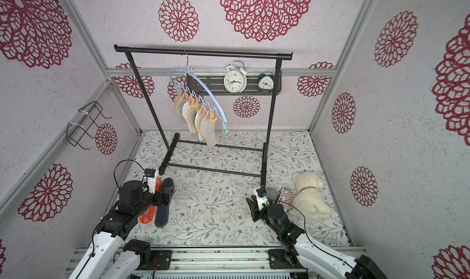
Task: Take the shoe insoles off the hanger
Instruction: Remove the insole from the hanger.
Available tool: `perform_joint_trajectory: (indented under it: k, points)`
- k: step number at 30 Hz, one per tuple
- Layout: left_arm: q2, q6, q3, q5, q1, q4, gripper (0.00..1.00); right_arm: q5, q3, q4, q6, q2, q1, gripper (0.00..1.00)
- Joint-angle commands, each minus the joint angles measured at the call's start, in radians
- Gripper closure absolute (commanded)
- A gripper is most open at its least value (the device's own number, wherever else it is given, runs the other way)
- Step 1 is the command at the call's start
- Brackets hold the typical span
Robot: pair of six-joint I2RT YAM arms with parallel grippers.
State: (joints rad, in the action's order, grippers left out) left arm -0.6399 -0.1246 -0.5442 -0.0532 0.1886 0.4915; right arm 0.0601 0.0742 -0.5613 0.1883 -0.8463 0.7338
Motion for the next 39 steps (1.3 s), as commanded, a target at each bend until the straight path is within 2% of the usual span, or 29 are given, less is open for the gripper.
perform_joint_trajectory:
  k: [1,5,11,13,18,25,34,36,39]
  points:
    - [0.015,0.005,-0.016,-0.037,-0.005,-0.016,0.06,-0.105,0.12,-0.187,-0.051,-0.129,-0.03,0.67]
    - [0.022,0.008,-0.016,-0.043,-0.005,-0.015,0.07,-0.242,0.275,-0.262,-0.087,-0.34,-0.079,0.63]
    - [0.031,0.009,-0.013,-0.049,-0.005,-0.011,0.07,-0.421,0.589,-0.312,-0.124,-0.634,-0.168,0.61]
    - [0.03,0.011,-0.016,-0.067,-0.003,-0.007,0.07,-0.474,0.724,-0.273,-0.138,-0.726,-0.188,0.57]
    - [0.037,0.011,-0.017,-0.088,0.006,0.001,0.08,-0.642,0.99,-0.315,-0.107,-0.919,-0.233,0.45]
    - [0.044,0.011,-0.013,-0.098,0.015,-0.007,0.08,-0.712,1.403,-0.262,-0.078,-1.164,-0.23,0.44]
    - [0.033,0.013,-0.014,-0.09,0.015,-0.005,0.08,-0.763,1.52,-0.264,-0.053,-1.239,-0.192,0.41]
    - [0.033,0.012,-0.016,-0.091,0.015,-0.005,0.08,-0.787,1.53,-0.263,-0.045,-1.248,-0.185,0.44]
    - [0.029,0.014,-0.014,-0.093,0.015,-0.008,0.08,-0.819,1.541,-0.285,-0.007,-1.264,-0.172,0.56]
